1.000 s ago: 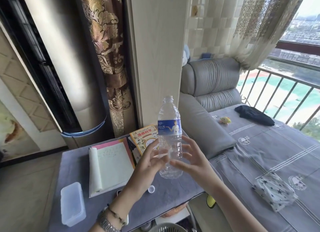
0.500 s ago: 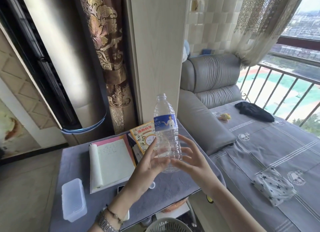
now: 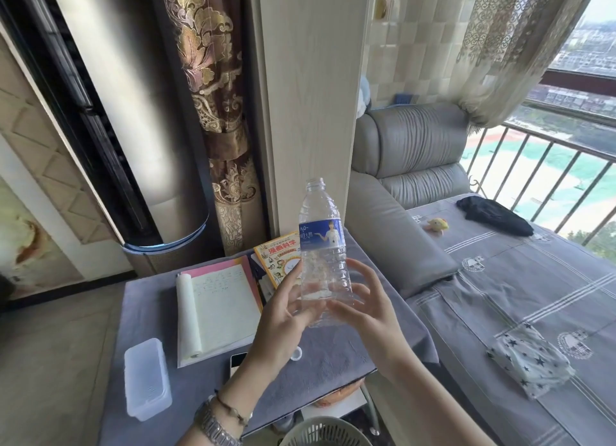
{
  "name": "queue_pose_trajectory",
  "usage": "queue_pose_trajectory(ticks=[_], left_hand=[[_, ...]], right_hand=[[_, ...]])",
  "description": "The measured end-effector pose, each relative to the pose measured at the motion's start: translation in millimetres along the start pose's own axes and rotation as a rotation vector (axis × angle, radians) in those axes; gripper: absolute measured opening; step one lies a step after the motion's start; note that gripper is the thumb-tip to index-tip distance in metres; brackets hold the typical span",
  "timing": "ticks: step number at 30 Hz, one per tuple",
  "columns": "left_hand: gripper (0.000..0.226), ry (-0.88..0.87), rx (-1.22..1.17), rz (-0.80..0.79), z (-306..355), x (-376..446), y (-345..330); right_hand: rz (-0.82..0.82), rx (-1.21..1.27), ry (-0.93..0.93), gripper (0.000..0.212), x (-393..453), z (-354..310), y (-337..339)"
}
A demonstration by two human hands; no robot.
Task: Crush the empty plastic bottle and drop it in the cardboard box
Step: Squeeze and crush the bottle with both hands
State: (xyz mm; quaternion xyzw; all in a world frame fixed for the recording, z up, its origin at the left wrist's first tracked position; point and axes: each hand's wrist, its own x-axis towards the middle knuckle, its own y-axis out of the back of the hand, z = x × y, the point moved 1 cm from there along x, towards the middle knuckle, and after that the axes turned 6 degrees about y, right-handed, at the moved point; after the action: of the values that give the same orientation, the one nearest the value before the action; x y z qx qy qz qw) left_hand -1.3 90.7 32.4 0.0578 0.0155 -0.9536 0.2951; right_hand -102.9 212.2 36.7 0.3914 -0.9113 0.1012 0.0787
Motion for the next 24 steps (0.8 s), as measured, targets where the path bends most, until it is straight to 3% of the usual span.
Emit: queue_pose_trajectory(ticks=[18, 24], left_hand=[[0.072, 0.116, -0.143, 0.209, -10.2, 9.5, -1.0], [0.073, 0.168, -0.185, 0.188, -9.8, 8.6, 2.4]], right_hand=[[0.127, 0.046, -0.066, 0.056, 2.2, 18.1, -13.0], [0.115, 0.046, -0.086, 0.058, 0.3, 18.0, -11.4]])
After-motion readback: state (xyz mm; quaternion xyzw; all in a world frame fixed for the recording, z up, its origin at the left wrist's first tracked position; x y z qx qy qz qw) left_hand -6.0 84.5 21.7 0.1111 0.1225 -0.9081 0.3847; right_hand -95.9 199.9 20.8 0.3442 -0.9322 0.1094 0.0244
